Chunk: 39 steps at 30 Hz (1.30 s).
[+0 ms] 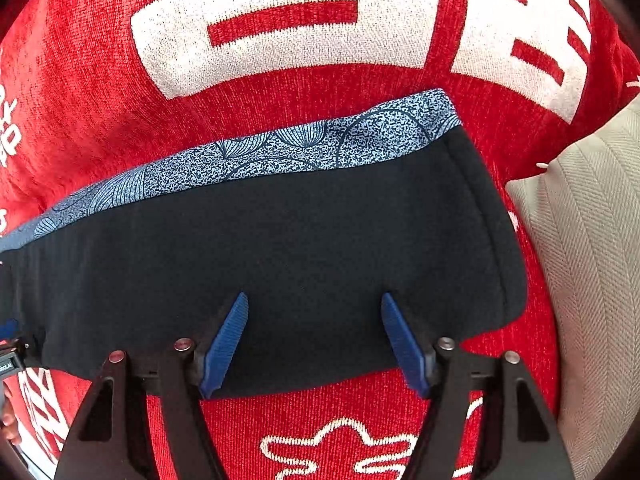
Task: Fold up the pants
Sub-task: 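Grasp the trouser leg end with the right gripper and lift it toward the waistband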
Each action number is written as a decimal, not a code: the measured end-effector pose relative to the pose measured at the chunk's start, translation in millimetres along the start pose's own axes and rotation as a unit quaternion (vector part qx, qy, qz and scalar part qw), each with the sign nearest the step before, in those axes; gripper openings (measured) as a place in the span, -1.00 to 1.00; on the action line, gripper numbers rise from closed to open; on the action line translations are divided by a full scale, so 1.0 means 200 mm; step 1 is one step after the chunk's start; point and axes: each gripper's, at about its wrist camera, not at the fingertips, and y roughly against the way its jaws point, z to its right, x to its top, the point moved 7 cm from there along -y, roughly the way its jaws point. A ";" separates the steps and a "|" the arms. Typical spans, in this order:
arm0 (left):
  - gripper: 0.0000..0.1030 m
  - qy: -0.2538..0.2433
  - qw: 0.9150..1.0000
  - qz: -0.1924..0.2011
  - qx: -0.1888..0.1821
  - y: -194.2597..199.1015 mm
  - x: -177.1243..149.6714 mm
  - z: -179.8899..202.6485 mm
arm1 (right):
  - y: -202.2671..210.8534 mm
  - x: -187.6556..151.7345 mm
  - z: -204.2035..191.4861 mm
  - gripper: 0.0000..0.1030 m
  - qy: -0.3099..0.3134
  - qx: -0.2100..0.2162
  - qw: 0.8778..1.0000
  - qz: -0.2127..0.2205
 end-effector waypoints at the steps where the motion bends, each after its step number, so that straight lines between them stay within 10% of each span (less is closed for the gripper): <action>1: 1.00 -0.002 1.000 0.000 0.003 0.00 0.00 0.00 | 0.00 -0.01 0.00 0.41 -0.005 0.001 1.000 -0.005; 6: 1.00 -0.016 1.000 -0.004 0.008 0.11 0.02 0.06 | 0.13 0.01 0.06 0.42 -0.113 0.116 0.987 -0.005; 11: 1.00 -0.032 0.999 0.028 -0.031 0.25 0.07 0.27 | 0.15 -0.15 0.18 0.42 -0.260 0.222 0.940 -0.004; 16: 1.00 -0.044 0.997 0.033 -0.053 0.20 0.15 0.54 | 0.07 -0.31 0.32 0.42 -0.387 0.265 0.882 0.041; 22: 1.00 -0.050 0.998 0.018 -0.044 0.04 0.15 0.68 | 0.03 -0.28 0.41 0.42 -0.426 0.282 0.855 0.081; 31: 0.84 -0.064 0.997 0.023 -0.045 0.07 0.16 0.68 | 0.05 -0.08 0.51 0.39 -0.393 0.293 0.863 0.125; 33: 0.46 -0.069 0.996 0.030 -0.049 0.14 0.21 0.71 | 0.05 -0.06 0.51 -0.70 -0.393 0.284 0.869 0.101; 39: 0.20 -0.082 0.991 0.071 -0.079 0.24 0.35 0.88 | 0.16 -0.01 0.46 -0.78 -0.305 0.234 0.919 0.090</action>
